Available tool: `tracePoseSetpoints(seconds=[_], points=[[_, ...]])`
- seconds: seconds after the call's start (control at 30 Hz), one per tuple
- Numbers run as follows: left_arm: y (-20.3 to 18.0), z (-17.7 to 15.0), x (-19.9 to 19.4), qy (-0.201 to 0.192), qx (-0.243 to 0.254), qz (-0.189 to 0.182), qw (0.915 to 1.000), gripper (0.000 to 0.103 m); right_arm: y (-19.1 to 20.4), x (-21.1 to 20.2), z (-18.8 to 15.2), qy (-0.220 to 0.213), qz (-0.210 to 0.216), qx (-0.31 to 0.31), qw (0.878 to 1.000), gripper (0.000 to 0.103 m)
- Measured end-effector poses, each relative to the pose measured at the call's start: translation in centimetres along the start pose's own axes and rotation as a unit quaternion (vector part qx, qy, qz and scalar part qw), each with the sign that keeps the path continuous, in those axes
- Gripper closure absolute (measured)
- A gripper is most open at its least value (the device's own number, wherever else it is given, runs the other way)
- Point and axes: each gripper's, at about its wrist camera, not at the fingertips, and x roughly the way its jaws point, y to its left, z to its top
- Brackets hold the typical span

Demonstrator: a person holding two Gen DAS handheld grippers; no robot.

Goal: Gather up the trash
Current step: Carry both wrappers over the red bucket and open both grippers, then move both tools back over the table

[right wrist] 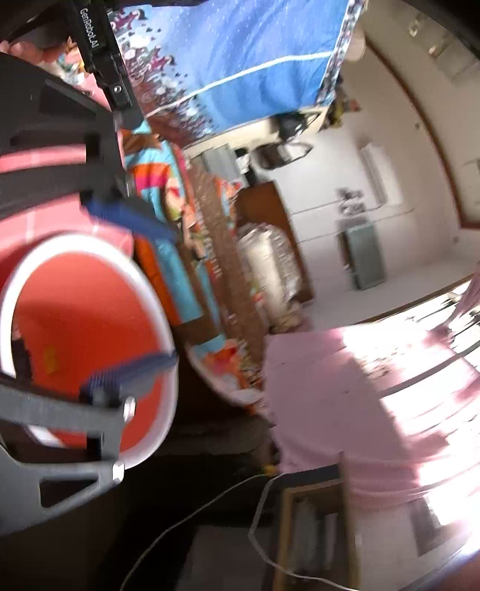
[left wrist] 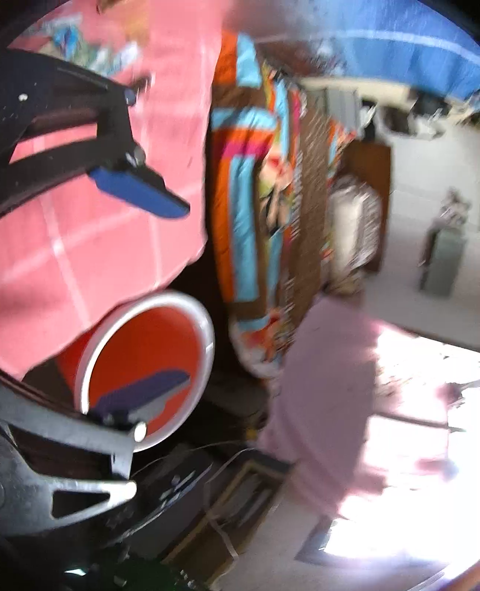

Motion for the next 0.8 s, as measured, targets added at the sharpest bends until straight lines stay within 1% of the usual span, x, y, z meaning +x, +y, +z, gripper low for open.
tracePoseSetpoints(seconds=[0.03,0.07,0.13,0.17,0.23,0.27,0.43,0.57,0.63,0.8], points=[[0.6,0.0,-1.0,-0.016,-0.001,0.011,0.9998,0.008,0.7,-0.8,0.2,-0.017,0.010,-0.002,1.000,0.021],[1.2,0.1,-2.2,-0.033,0.000,0.026,0.9991,0.000,1.3,-1.2,0.4,-0.025,0.016,-0.004,1.000,0.021],[2.4,0.0,-4.3,-0.065,0.000,0.055,0.9964,0.000,2.5,-1.9,0.7,-0.036,0.027,-0.011,0.999,0.019],[2.9,-0.1,-5.4,-0.082,0.000,0.068,0.9943,0.000,3.1,-2.3,0.7,-0.043,0.034,-0.016,0.998,0.015],[4.1,-0.3,-7.4,-0.103,0.000,0.090,0.9906,0.000,4.6,-3.2,0.6,-0.057,0.050,-0.024,0.997,0.002],[4.6,-0.4,-8.2,-0.108,-0.002,0.100,0.9892,0.000,5.2,-3.5,0.6,-0.064,0.056,-0.026,0.996,0.000],[7.6,-1.4,-12.0,-0.134,-0.015,0.142,0.9806,0.000,8.0,-4.9,-0.1,-0.085,0.088,-0.044,0.991,0.000],[9.4,-2.4,-14.6,-0.148,-0.011,0.176,0.9731,0.000,10.4,-6.6,-1.0,-0.110,0.121,-0.064,0.984,0.000],[10.1,-2.8,-15.8,-0.154,-0.008,0.191,0.9693,0.000,11.7,-7.3,-1.5,-0.117,0.138,-0.073,0.981,0.000],[12.3,-4.2,-18.7,-0.165,-0.007,0.223,0.9606,0.000,14.0,-8.5,-2.9,-0.126,0.165,-0.091,0.974,0.000]])
